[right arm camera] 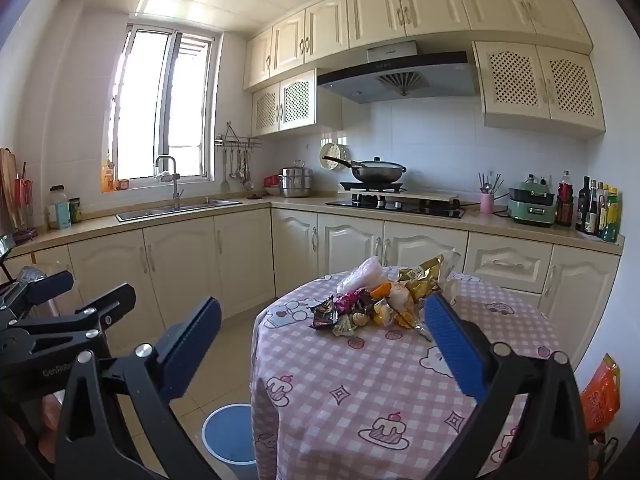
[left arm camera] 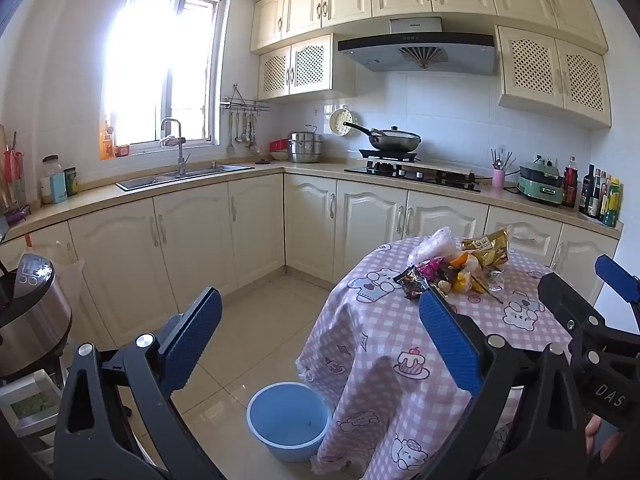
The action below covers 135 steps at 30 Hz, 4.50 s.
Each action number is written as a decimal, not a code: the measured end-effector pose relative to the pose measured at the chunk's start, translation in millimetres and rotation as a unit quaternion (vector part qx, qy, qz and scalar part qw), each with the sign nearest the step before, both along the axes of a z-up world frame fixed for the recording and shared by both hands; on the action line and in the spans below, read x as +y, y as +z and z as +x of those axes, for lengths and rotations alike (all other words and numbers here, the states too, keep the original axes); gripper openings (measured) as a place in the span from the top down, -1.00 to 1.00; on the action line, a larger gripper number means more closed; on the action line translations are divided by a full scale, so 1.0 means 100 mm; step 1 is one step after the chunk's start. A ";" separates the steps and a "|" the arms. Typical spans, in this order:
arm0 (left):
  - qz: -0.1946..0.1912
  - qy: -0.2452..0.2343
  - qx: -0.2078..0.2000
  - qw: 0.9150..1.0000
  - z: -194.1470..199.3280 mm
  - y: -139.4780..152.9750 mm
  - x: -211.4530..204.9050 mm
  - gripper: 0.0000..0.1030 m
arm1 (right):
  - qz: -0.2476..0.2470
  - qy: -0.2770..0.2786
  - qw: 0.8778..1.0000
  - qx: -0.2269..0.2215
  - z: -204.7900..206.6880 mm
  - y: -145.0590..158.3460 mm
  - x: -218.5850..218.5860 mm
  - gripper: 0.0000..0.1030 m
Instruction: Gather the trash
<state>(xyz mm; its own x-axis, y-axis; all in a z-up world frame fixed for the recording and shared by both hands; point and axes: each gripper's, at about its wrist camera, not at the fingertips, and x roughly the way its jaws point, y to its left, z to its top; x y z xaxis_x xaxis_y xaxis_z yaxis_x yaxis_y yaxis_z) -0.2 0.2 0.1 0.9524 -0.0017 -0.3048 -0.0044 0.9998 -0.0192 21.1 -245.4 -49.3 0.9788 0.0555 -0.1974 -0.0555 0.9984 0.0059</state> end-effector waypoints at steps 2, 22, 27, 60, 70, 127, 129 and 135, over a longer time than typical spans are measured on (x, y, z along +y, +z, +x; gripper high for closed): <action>0.001 0.000 0.001 1.000 0.00 0.00 0.00 -0.85 | 0.000 0.000 1.000 0.001 0.00 0.00 0.00 -0.91; 0.005 -0.002 0.007 1.000 0.01 -0.03 -0.04 -0.85 | 0.007 0.000 1.000 0.003 0.04 -0.06 -0.04 -0.91; 0.005 -0.001 0.008 1.000 -0.02 -0.03 -0.03 -0.86 | 0.008 -0.001 1.000 0.005 0.04 -0.06 -0.06 -0.91; 0.003 -0.003 0.018 1.000 0.07 -0.10 -0.07 -0.85 | 0.010 -0.004 1.000 0.010 0.05 -0.13 -0.12 -0.91; 0.003 -0.002 0.018 1.000 0.07 -0.09 -0.08 -0.85 | 0.009 -0.005 1.000 0.011 0.05 -0.12 -0.11 -0.91; -0.032 -0.105 0.260 0.959 2.88 -1.07 -1.18 -0.44 | 0.071 -0.111 0.968 0.213 2.33 -0.92 -1.45 -0.91; -0.036 -0.102 0.272 0.956 2.98 -1.13 -1.17 -0.37 | 0.072 -0.112 0.966 0.220 2.40 -0.96 -1.46 -0.91; -0.046 -0.102 0.282 0.953 3.12 -1.22 -1.16 0.09 | 0.071 -0.118 0.963 0.234 2.53 -1.02 -1.50 -0.91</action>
